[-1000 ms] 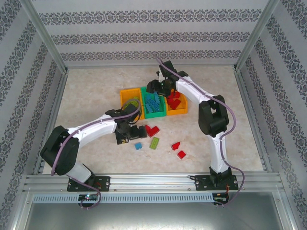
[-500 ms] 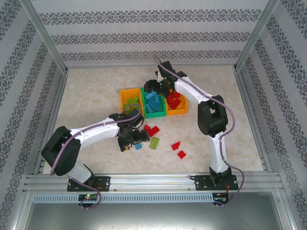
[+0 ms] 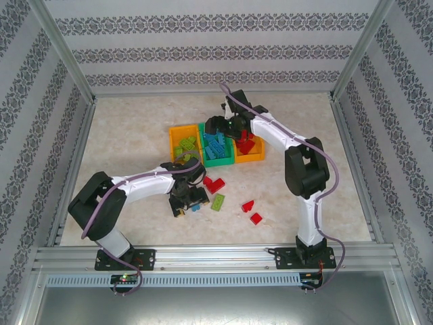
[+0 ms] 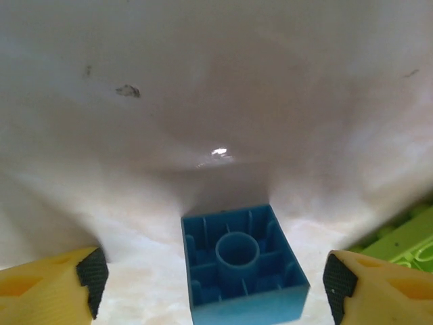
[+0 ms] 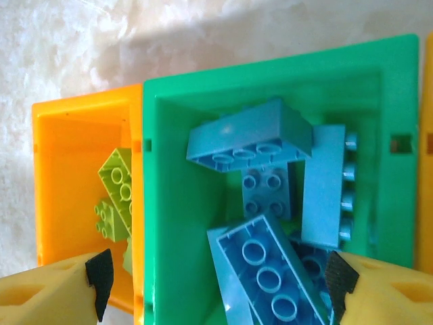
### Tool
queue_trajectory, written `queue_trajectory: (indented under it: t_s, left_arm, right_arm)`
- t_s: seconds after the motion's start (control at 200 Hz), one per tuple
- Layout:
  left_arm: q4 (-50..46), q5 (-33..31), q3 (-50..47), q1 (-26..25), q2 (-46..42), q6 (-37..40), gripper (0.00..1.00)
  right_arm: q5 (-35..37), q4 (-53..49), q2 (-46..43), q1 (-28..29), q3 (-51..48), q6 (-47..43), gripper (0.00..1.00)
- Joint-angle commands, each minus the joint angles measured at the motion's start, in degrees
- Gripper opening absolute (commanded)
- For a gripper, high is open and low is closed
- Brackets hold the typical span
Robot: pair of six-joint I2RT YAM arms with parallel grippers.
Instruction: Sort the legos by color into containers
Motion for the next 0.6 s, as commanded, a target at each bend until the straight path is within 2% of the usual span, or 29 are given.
queue_trajectory:
  t_s: [0.0,0.165,0.325,0.425,0.595]
  left_arm:
    - [0.8,-1.0,1.1,-0.8,1.0,-1.2,0.80]
    - [0.9,-1.4,1.4,-0.8,1.4,-1.2,0.68]
    - [0.8,-1.7,2.3,-0.8,1.7,-0.5,0.48]
    - [0.6,-2.3,2.9,-0.8,2.0,0.2,0.39]
    - [-1.6,-3.5,5.8,-0.8,2.1,2.9,0.32]
  right_arm:
    - [0.8,0.5,-5.9,0.1,-2.6,-2.4,0.85]
    - [1.9,0.9,-9.7,-0.6,-7.2,-3.4,0.86]
    - [3.0,1.3,-13.0,-1.1,-12.1,-4.2,0.86]
    - [4.6,1.4,-15.6,-1.4,-15.8,-5.2,0.87]
    - [6.3,0.9,-20.7,-2.1,-22.3,-9.3,0.87]
